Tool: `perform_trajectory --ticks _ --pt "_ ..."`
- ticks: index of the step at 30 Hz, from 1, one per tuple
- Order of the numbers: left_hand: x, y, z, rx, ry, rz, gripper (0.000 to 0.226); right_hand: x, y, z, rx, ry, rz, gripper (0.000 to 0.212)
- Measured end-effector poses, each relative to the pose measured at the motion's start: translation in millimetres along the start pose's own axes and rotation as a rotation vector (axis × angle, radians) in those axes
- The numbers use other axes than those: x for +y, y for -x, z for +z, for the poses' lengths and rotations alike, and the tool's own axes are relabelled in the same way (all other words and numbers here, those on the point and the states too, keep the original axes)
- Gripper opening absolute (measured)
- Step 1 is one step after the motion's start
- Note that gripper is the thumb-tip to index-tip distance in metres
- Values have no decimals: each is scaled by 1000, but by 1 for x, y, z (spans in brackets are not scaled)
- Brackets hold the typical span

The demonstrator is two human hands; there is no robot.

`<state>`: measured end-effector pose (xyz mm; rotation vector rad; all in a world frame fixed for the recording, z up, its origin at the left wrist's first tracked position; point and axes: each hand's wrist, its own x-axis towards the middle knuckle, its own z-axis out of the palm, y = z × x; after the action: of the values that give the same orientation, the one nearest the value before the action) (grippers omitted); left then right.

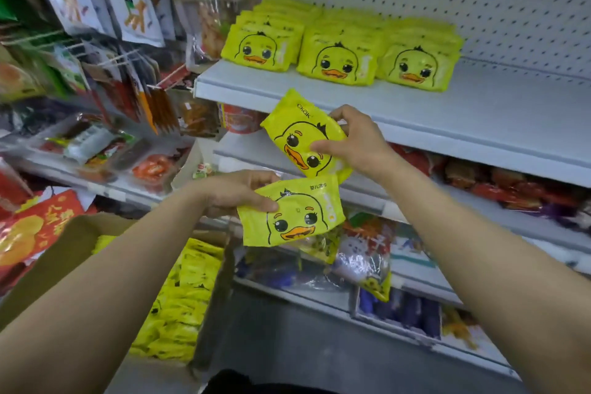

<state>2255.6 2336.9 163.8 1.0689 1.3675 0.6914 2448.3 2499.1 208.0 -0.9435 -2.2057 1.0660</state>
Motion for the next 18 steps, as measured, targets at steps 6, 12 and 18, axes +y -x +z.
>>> perform_trajectory --ticks 6,12,18 --pt "100 -45 15 35 -245 108 23 -4 -2 -110 200 -39 -58 46" --pt "183 -109 7 146 -444 232 19 0 -18 -195 443 -74 -59 35" --pt "237 -190 -3 142 -637 271 48 7 -39 -250 665 -48 -8 42"
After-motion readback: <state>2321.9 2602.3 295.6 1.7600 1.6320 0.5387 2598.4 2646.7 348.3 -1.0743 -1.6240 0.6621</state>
